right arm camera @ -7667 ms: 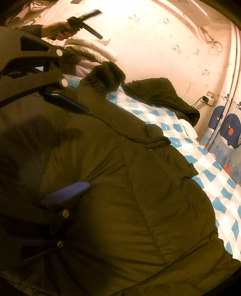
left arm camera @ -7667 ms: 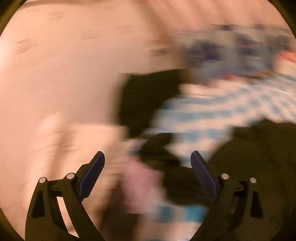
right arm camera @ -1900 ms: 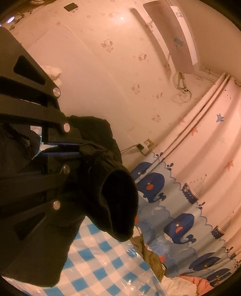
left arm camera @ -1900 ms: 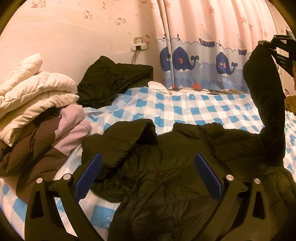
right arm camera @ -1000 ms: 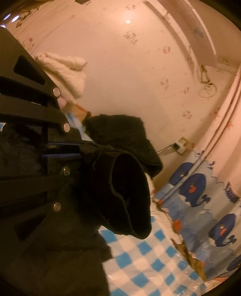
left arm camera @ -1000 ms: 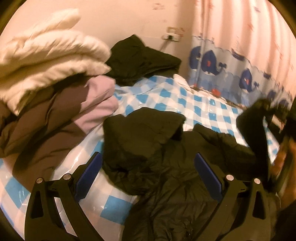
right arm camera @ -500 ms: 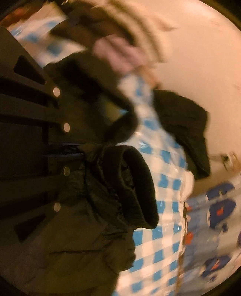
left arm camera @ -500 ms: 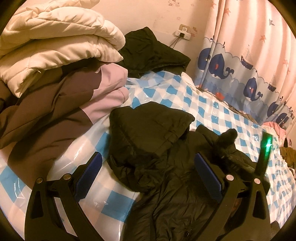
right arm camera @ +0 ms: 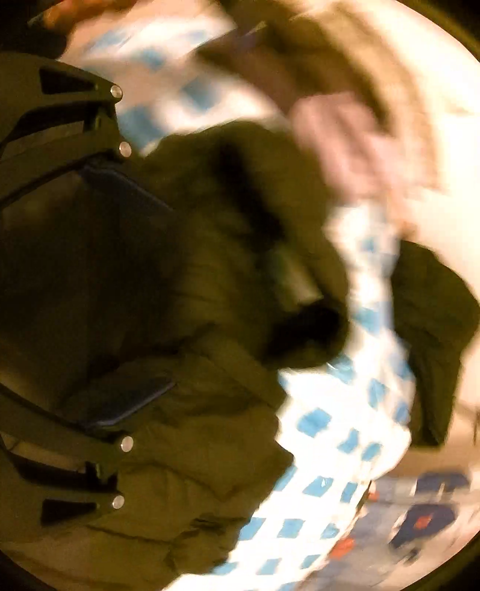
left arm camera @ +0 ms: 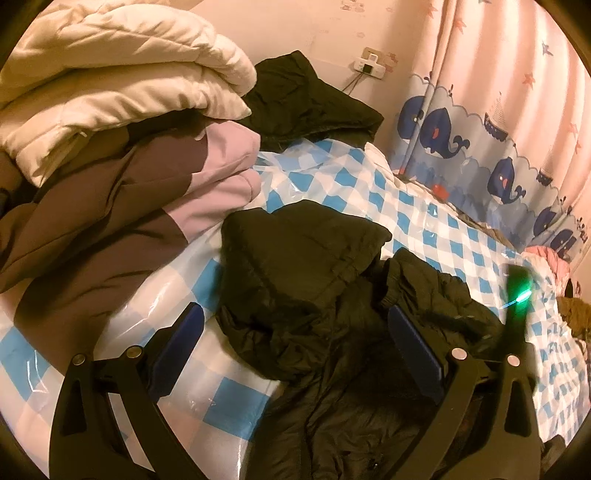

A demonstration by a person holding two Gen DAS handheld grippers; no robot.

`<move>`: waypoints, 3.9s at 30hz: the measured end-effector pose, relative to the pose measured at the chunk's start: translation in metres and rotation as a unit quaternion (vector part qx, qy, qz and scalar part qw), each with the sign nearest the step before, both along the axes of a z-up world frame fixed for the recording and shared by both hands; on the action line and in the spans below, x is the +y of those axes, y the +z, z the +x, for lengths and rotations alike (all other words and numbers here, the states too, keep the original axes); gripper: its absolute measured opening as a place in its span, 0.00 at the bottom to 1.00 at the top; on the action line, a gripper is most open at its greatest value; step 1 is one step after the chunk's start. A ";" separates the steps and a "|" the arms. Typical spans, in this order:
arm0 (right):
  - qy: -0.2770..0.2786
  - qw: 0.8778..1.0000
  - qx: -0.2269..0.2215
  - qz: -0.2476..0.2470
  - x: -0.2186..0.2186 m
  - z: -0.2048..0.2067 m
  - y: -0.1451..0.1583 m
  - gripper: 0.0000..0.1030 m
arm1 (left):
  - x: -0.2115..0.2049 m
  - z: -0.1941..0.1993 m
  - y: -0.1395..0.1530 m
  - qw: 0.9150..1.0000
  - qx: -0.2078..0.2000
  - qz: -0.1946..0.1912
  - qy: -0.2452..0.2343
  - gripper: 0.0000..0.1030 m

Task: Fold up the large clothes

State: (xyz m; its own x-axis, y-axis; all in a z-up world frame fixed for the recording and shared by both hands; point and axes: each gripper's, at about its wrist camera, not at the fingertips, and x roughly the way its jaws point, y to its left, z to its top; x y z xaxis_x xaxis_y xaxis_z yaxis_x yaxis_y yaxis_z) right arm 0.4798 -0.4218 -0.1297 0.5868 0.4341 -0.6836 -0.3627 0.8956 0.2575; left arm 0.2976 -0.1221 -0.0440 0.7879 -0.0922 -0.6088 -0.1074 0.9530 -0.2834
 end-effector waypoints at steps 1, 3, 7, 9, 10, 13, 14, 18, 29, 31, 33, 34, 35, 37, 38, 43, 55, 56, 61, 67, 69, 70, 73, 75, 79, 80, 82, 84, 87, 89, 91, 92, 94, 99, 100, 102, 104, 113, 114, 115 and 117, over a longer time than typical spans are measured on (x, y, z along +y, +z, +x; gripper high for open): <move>-0.027 0.999 0.000 0.032 -0.018 0.004 0.002 0.85 | 0.001 0.000 0.000 1.000 0.000 -0.002 0.001 0.94; -0.089 0.991 0.023 0.094 -0.061 0.016 -0.006 0.85 | 0.000 0.000 0.000 1.000 0.000 -0.001 0.000 0.93; -0.158 0.978 0.082 0.113 -0.104 0.033 -0.045 0.85 | -0.001 0.001 0.000 1.000 0.002 0.004 -0.006 0.93; -0.160 0.974 0.128 0.097 -0.111 0.042 -0.078 0.85 | -0.003 0.001 0.000 1.000 0.002 0.007 -0.007 0.94; -0.153 0.977 0.123 0.087 -0.109 0.042 -0.080 0.85 | -0.004 0.001 0.000 1.000 0.003 0.010 -0.007 0.93; -0.145 0.979 0.110 0.091 -0.105 0.041 -0.064 0.85 | -0.004 0.001 -0.001 1.000 0.005 0.013 -0.004 0.93; -0.138 0.979 0.086 0.120 -0.107 0.037 -0.054 0.85 | -0.003 0.002 -0.001 1.000 0.005 0.012 -0.002 0.94; -0.054 0.976 0.057 0.202 -0.096 0.031 -0.041 0.86 | -0.002 0.003 0.001 0.999 -0.002 -0.023 -0.024 0.93; 0.065 0.861 0.203 0.462 -0.056 0.082 -0.048 0.93 | -0.037 0.079 -0.014 0.995 0.022 -0.013 -0.097 0.94; 0.038 0.852 0.232 0.467 -0.039 0.099 -0.059 0.93 | -0.026 0.085 -0.027 0.996 0.046 -0.028 -0.065 0.93; 0.017 0.836 0.259 0.484 -0.025 0.120 -0.073 0.93 | -0.015 0.086 -0.036 0.997 0.059 -0.035 -0.045 0.93; -0.002 0.822 0.268 0.503 -0.023 0.128 -0.082 0.93 | -0.010 0.086 -0.038 0.997 0.062 -0.032 -0.037 0.93; -0.016 0.815 0.271 0.512 -0.021 0.133 -0.087 0.93 | -0.005 0.084 -0.040 0.997 0.063 -0.024 -0.030 0.93; -0.036 0.803 0.270 0.529 -0.017 0.142 -0.095 0.93 | 0.002 0.083 -0.042 0.998 0.065 -0.007 -0.017 0.93; -0.045 0.804 0.273 0.527 -0.011 0.140 -0.097 0.93 | 0.004 0.080 -0.039 0.998 0.061 0.013 0.003 0.93; -0.034 0.854 0.211 0.474 -0.047 0.098 -0.056 0.93 | -0.042 0.055 0.012 0.987 -0.062 0.128 -0.069 0.93; -0.151 0.902 0.164 0.371 -0.236 -0.014 -0.093 0.93 | -0.247 0.175 -0.079 0.622 0.074 0.694 -0.356 0.94; -0.150 0.900 0.168 0.373 -0.240 -0.013 -0.097 0.93 | -0.248 0.182 -0.083 0.614 0.093 0.696 -0.359 0.94; -0.130 0.902 0.175 0.373 -0.240 -0.012 -0.101 0.93 | -0.244 0.231 -0.099 0.647 0.202 0.642 -0.358 0.93; -0.124 0.901 0.175 0.376 -0.232 -0.016 -0.091 0.93 | -0.210 0.251 -0.082 0.744 0.226 0.559 -0.288 0.05; -0.107 0.910 0.157 0.369 -0.220 -0.012 -0.079 0.93 | -0.198 0.242 -0.057 0.785 0.196 0.521 -0.271 0.05; -0.097 0.919 0.144 0.355 -0.212 -0.012 -0.069 0.93 | -0.193 0.242 -0.044 0.805 0.182 0.499 -0.265 0.05; -0.064 0.970 0.082 0.221 -0.167 -0.014 -0.033 0.93 | -0.159 0.217 0.013 0.889 0.110 0.385 -0.223 0.05; -0.044 0.988 0.048 0.141 -0.130 -0.015 -0.020 0.93 | -0.136 0.190 0.043 0.928 0.069 0.302 -0.206 0.05; 0.004 1.000 0.011 0.017 -0.045 0.001 -0.019 0.93 | -0.103 0.137 0.076 0.962 0.000 0.203 -0.185 0.05; 0.012 1.000 0.010 -0.004 -0.030 0.004 -0.023 0.93 | -0.095 0.126 0.080 0.966 -0.010 0.182 -0.184 0.05; 0.027 0.998 0.016 -0.056 0.006 0.018 -0.036 0.93 | -0.084 0.113 0.083 0.971 -0.023 0.156 -0.179 0.05; 0.012 0.993 0.024 -0.119 0.024 0.034 -0.051 0.93 | -0.073 0.107 0.086 0.974 -0.035 0.134 -0.181 0.05; -0.026 0.989 0.049 -0.138 0.018 0.058 -0.069 0.87 | -0.058 0.102 0.092 0.977 -0.046 0.106 -0.181 0.05; -0.053 0.991 0.076 -0.095 -0.002 0.068 -0.073 0.45 | -0.045 0.102 0.095 0.979 -0.053 0.080 -0.181 0.06; -0.070 0.993 0.090 -0.043 -0.026 0.069 -0.071 0.14 | -0.036 0.104 0.095 0.980 -0.055 0.064 -0.181 0.06; -0.073 0.993 0.097 -0.005 -0.038 0.068 -0.069 0.10 | -0.031 0.104 0.095 0.981 -0.056 0.055 -0.180 0.06; -0.073 0.993 0.087 0.039 -0.050 0.060 -0.060 0.08 | -0.024 0.106 0.094 0.982 -0.059 0.038 -0.178 0.06; -0.008 0.998 0.014 0.062 -0.017 0.023 -0.021 0.08 | -0.010 0.104 0.096 0.982 -0.069 0.005 -0.178 0.05; 0.005 0.999 0.007 0.045 -0.004 0.020 -0.019 0.08 | -0.008 0.104 0.098 0.981 -0.069 0.001 -0.180 0.05; 0.036 0.999 0.006 0.009 0.022 0.015 -0.023 0.08 | -0.006 0.102 0.100 0.981 -0.072 -0.006 -0.182 0.05; 0.053 0.998 0.016 -0.023 0.040 0.015 -0.036 0.08 | -0.005 0.101 0.103 0.980 -0.074 -0.015 -0.185 0.05; 0.071 0.994 0.077 -0.002 0.041 0.018 -0.060 0.71 | -0.014 0.099 0.105 0.976 -0.079 -0.019 -0.200 0.05; 0.072 0.995 0.069 0.013 0.037 0.014 -0.053 0.71 | -0.015 0.100 0.103 0.976 -0.077 -0.023 -0.203 0.05; 0.075 0.994 0.065 0.039 0.031 0.011 -0.047 0.71 | -0.015 0.101 0.102 0.975 -0.075 -0.031 -0.206 0.05; 0.067 0.992 0.057 0.089 0.016 0.005 -0.035 0.71 | -0.015 0.103 0.100 0.974 -0.072 -0.043 -0.211 0.05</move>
